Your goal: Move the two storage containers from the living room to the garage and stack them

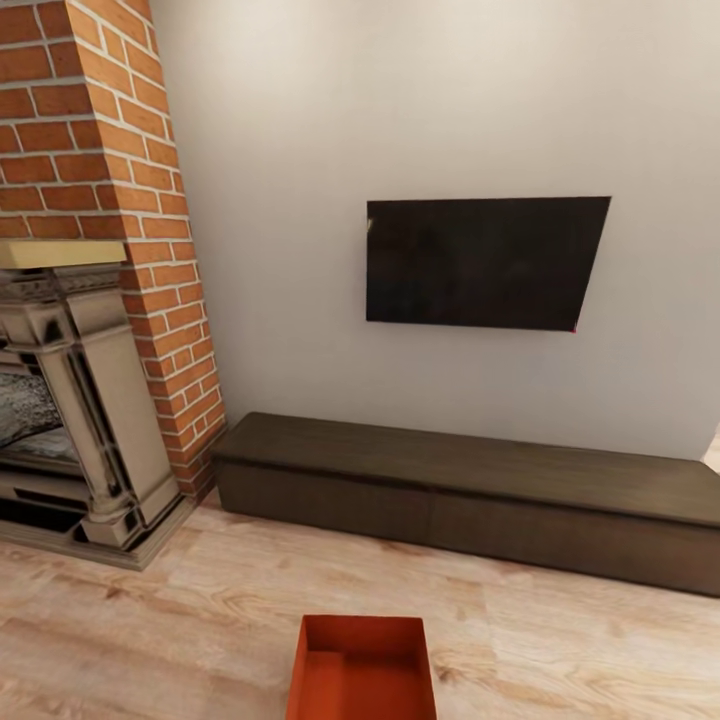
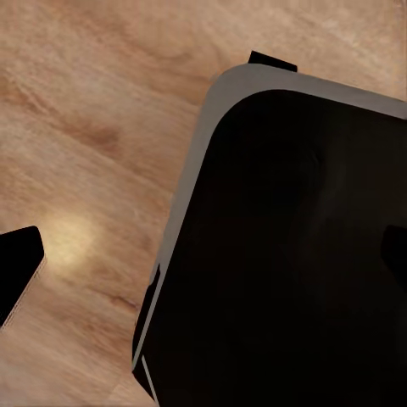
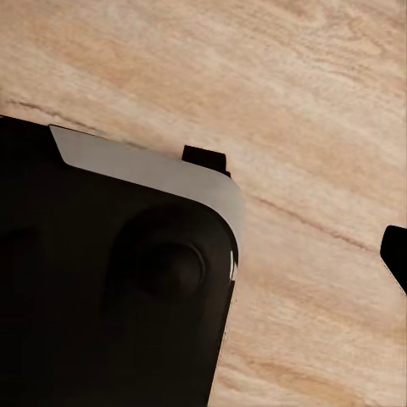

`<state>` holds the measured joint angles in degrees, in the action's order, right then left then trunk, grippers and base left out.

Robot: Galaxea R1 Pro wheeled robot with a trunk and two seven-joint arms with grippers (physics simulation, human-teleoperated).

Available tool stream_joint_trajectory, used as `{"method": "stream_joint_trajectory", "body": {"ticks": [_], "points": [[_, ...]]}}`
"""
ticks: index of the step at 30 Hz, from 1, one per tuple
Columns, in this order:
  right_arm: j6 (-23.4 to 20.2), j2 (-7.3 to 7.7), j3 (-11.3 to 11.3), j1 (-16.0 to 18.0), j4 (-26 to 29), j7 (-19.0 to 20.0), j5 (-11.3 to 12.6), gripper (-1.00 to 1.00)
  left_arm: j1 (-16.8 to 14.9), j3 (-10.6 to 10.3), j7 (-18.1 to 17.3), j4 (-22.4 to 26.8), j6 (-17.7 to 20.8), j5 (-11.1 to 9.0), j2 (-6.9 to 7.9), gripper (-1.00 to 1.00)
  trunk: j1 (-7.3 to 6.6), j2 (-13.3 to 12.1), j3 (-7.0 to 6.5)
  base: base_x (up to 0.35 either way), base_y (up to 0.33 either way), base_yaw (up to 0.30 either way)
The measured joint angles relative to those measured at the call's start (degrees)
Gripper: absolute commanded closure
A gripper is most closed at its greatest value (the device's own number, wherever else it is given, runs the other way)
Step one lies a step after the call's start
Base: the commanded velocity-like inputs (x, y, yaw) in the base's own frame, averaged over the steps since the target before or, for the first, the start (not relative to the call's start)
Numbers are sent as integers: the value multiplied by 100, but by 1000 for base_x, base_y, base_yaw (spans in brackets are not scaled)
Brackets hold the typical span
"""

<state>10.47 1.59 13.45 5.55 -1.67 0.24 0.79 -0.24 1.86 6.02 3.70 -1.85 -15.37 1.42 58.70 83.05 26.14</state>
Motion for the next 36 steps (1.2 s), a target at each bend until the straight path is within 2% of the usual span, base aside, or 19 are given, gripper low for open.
{"method": "stream_joint_trajectory", "body": {"ticks": [21,36], "points": [[0,-4,-1,0,0,0,8,-100,0,0,0,-17,-268,-4,0,-100,3,0,0,19,9,-27],[-6,-8,-1,0,0,0,1,-100,0,0,-2,-17,-273,-4,-1,-100,3,0,0,-11,-99,1]]}}
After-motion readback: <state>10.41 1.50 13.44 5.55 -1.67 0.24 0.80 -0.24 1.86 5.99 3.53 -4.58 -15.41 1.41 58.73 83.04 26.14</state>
